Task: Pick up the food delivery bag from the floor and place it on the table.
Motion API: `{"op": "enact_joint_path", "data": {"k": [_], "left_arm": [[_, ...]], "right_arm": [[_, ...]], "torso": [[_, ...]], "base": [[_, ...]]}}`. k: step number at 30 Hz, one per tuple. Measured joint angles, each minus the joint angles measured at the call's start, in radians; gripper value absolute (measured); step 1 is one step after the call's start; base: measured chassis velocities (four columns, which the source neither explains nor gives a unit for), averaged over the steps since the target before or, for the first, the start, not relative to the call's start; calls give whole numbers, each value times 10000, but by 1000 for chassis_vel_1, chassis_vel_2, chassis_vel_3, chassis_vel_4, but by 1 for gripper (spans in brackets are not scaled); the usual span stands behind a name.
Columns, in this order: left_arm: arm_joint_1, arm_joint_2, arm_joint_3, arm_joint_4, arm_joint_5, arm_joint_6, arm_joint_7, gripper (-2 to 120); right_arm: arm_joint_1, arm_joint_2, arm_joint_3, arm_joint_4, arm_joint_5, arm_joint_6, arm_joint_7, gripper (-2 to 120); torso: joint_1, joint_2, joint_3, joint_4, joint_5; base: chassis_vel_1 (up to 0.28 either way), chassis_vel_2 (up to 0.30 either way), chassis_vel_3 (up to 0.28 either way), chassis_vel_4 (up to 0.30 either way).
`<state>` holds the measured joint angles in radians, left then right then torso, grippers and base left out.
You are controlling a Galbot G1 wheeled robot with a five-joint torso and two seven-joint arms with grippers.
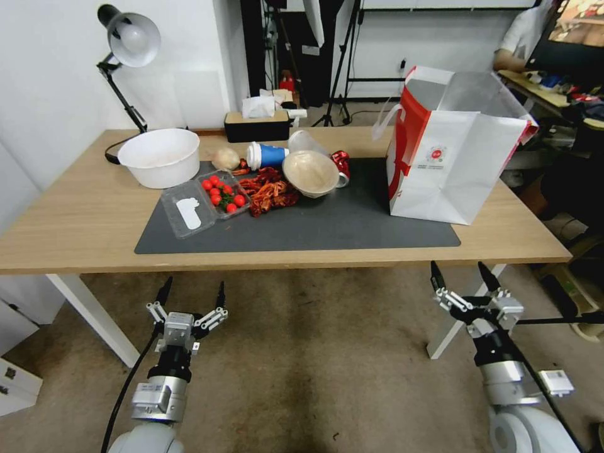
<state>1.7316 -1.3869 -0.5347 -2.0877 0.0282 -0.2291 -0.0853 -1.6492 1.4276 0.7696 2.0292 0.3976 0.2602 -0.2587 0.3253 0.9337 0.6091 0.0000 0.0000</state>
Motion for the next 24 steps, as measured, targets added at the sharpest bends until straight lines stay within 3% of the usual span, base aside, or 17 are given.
{"op": "enact_joint_path", "data": {"k": [24], "left_arm": [[1,-5,0,8,3,-13,27,100]], "right_arm": [[28,-33,1,-14,42,15,-4,100]], "torso": [[0,0,0,0,0]], "base": [[0,0,0,0]]}}
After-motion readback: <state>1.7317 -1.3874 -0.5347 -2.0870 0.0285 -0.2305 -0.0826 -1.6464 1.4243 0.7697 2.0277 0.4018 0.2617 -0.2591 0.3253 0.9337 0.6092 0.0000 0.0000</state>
